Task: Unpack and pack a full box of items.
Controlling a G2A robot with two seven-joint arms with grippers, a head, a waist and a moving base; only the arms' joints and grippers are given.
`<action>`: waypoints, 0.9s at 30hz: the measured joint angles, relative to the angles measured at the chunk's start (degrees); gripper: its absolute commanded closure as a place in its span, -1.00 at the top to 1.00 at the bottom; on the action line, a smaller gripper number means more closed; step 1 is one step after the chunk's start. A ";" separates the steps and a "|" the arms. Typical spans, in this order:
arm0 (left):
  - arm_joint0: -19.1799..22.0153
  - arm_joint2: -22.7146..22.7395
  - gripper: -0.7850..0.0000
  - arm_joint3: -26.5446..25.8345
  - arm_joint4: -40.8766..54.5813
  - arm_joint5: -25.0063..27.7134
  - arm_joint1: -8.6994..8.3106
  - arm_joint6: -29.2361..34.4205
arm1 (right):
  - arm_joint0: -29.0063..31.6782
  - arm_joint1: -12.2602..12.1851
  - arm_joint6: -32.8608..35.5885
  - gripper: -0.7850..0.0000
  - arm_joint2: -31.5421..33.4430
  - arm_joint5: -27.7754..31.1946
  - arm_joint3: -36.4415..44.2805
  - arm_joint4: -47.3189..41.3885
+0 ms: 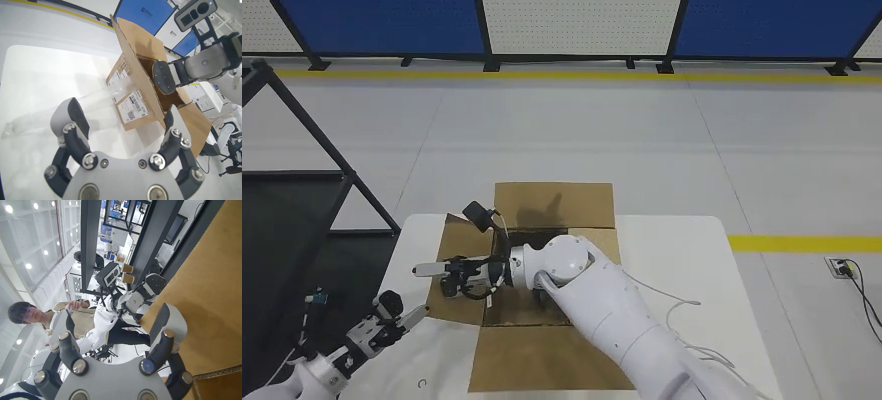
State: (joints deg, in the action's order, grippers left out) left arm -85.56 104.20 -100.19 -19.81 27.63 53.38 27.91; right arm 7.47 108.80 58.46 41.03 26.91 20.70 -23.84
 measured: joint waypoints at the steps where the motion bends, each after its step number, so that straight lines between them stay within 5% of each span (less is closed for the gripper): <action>1: 0.17 -0.20 1.00 0.07 -0.17 -0.25 0.02 -0.14 | 0.04 -0.02 -0.15 1.00 0.13 0.35 0.14 0.16; 14: 2.42 -2.58 1.00 2.41 -2.80 -3.35 0.18 -0.59 | -0.44 -3.11 -5.06 1.00 4.00 4.44 3.01 5.16; 27: 8.10 -8.06 1.00 9.29 -6.37 -5.79 0.45 0.99 | 5.46 -10.32 -8.26 1.00 12.25 -0.17 14.38 13.26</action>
State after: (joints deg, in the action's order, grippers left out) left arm -77.45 96.14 -90.90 -26.19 21.84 53.83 28.91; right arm 12.93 98.49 50.19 53.28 26.74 35.08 -10.57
